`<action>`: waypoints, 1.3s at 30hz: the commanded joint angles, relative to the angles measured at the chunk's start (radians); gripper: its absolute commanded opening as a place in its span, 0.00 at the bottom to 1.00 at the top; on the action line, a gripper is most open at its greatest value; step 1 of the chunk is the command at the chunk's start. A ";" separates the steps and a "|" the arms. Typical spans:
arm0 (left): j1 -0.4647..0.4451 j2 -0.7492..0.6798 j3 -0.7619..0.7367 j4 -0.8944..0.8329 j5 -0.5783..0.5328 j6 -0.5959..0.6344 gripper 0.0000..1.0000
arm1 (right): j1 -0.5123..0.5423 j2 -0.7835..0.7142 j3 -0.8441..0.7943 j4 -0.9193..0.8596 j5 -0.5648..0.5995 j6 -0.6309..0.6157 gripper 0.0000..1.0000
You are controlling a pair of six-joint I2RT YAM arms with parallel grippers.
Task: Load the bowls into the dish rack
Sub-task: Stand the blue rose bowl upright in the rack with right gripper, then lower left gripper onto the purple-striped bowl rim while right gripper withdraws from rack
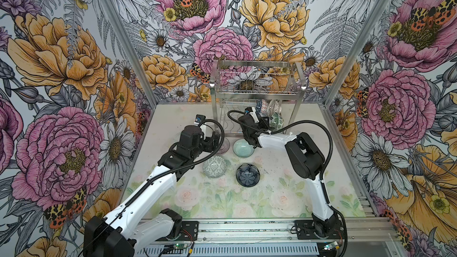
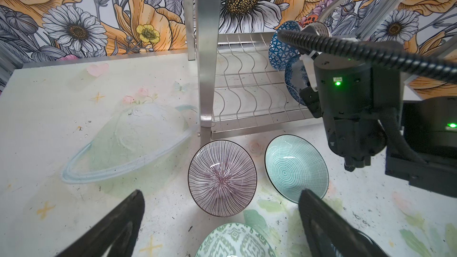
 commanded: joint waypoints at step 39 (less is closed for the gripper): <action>0.168 0.249 -0.034 0.078 0.090 -0.177 0.99 | 0.063 -0.659 -0.462 0.008 -0.652 0.204 1.00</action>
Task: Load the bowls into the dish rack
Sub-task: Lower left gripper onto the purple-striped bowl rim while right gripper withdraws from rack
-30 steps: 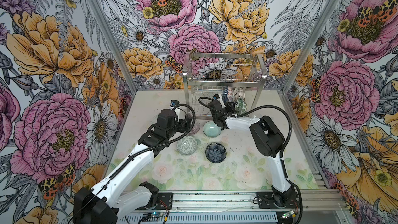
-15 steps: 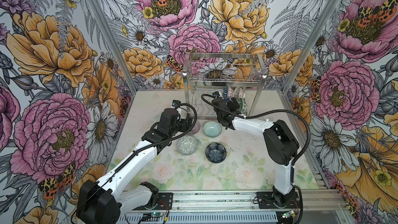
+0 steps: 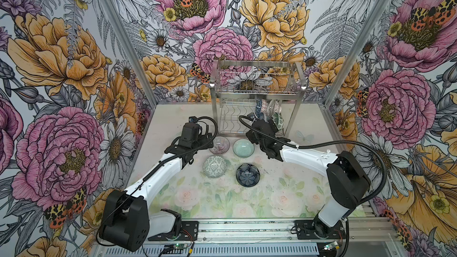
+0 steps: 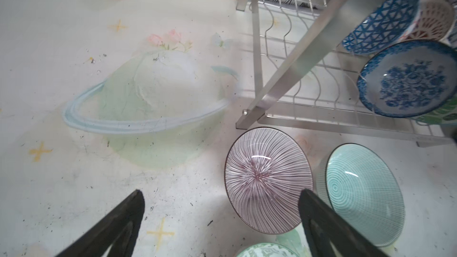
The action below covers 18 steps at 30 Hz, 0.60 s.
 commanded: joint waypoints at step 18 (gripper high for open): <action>0.004 0.223 -0.014 0.146 0.171 -0.042 0.91 | -0.063 -0.419 -0.178 0.002 -0.139 0.178 1.00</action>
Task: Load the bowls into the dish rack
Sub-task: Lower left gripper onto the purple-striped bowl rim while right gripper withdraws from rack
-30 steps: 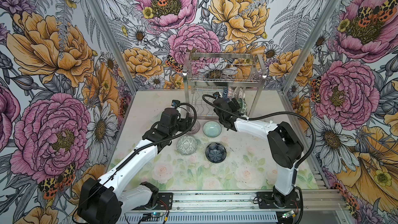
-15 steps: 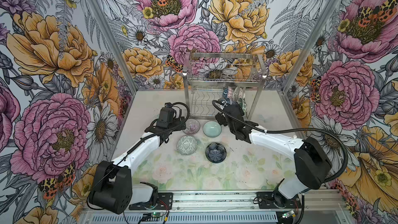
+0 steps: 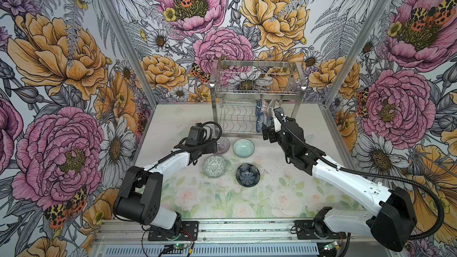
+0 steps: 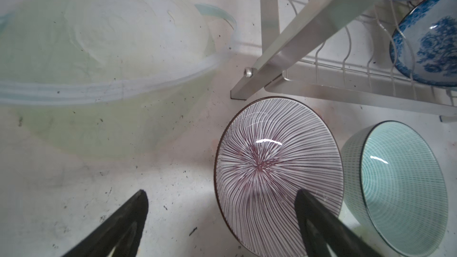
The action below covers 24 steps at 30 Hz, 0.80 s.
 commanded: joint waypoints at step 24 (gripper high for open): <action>-0.005 0.193 0.109 0.081 0.049 0.011 0.35 | -0.023 0.009 -0.026 -0.006 -0.022 0.021 1.00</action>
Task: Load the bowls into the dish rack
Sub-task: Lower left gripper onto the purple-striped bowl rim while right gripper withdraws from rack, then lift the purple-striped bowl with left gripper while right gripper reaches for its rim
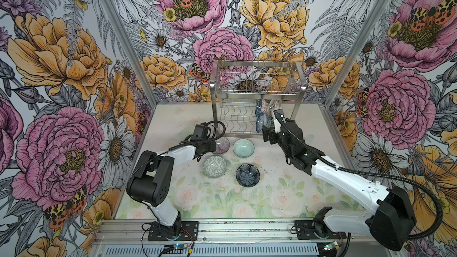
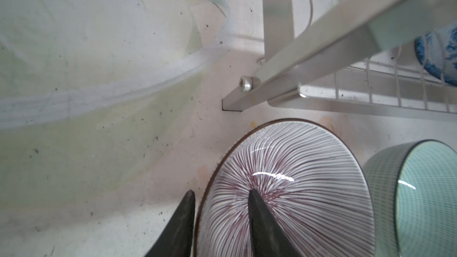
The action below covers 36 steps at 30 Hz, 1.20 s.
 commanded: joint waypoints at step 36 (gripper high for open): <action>-0.133 -0.316 0.090 -0.101 -0.120 0.128 0.00 | -0.008 -0.054 0.054 -0.082 -0.141 0.079 1.00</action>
